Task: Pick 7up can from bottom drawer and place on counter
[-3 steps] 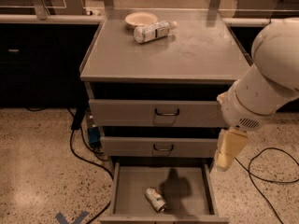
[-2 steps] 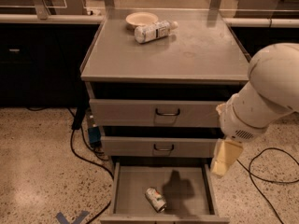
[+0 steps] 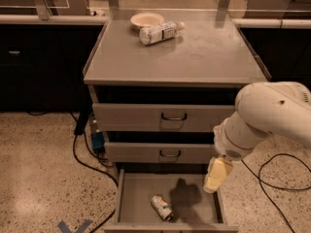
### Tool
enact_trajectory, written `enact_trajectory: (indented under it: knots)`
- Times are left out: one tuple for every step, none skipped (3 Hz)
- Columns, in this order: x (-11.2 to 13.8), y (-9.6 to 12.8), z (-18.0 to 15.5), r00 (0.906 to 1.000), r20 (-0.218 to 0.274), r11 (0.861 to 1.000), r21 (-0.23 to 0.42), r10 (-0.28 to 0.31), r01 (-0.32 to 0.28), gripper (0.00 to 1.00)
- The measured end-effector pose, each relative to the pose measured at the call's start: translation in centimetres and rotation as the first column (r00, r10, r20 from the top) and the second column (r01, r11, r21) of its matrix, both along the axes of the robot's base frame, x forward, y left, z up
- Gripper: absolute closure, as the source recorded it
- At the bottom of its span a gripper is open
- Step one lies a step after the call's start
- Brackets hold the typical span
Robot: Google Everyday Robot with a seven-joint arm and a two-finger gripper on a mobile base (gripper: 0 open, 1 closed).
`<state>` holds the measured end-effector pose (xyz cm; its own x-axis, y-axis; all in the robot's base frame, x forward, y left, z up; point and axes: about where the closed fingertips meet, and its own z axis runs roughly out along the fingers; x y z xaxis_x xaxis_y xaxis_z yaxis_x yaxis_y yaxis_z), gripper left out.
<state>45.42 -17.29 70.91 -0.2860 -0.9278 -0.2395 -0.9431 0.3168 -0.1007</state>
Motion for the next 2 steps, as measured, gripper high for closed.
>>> enact_trajectory:
  knots:
    - [0.6,0.7,-3.7,0.9996,-0.025,1.000,0.019,-0.015,0.016,0.00]
    - [0.5,1.2,-7.2,0.9984,-0.043,0.998,0.041,-0.036,0.038,0.00]
